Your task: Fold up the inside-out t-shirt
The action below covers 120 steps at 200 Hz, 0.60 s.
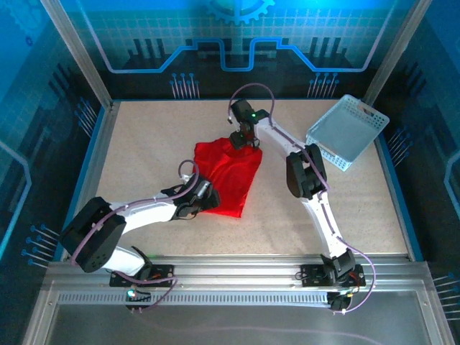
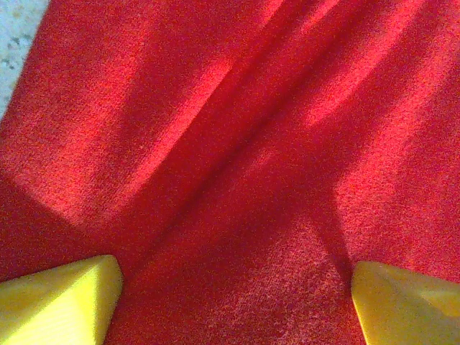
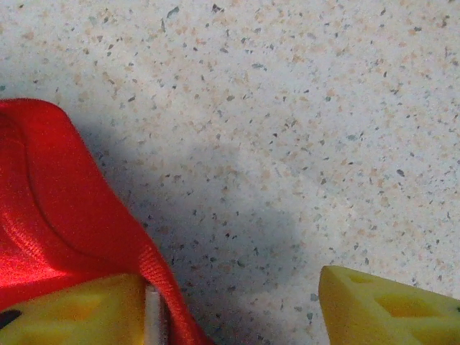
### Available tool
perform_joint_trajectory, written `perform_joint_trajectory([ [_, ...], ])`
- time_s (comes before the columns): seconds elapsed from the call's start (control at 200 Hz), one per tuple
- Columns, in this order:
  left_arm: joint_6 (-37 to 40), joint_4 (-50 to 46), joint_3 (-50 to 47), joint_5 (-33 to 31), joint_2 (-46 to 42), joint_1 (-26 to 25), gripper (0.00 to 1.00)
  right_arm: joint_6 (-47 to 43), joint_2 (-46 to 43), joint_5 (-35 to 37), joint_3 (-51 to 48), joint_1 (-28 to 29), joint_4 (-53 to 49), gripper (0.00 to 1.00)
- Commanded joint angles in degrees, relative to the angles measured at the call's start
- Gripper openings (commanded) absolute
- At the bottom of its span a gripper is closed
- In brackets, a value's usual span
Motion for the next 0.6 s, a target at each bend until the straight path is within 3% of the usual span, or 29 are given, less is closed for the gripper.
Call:
perform_joint_trajectory([
  [0.0, -1.45, -8.20, -1.80, 2.65, -0.94, -1.08, 0.87, 0.38, -2.95, -3.24, 3.22, -1.68, -2.20, 0.71],
  [0.115, 0.14, -9.47, 1.32, 3.07, -1.49, -1.00, 0.89, 0.03, -6.33, -10.31, 1.32, -1.30, -2.32, 0.81],
  [0.285, 1.31, -11.83, 6.03, 2.56, -0.04, -0.53, 0.90, -2.21, -10.69, -20.47, -5.70, -1.27, -0.65, 0.84],
  [0.415, 1.15, -11.21, 6.74, 2.68, 0.12, 0.38, 0.91, -3.79, -12.85, -22.14, -11.83, -1.12, 0.95, 0.86],
  [0.595, 1.21, -11.78, 7.79, 2.65, 0.34, 0.80, 0.91, -1.81, -16.69, -17.53, -19.59, -0.87, 5.13, 0.87],
])
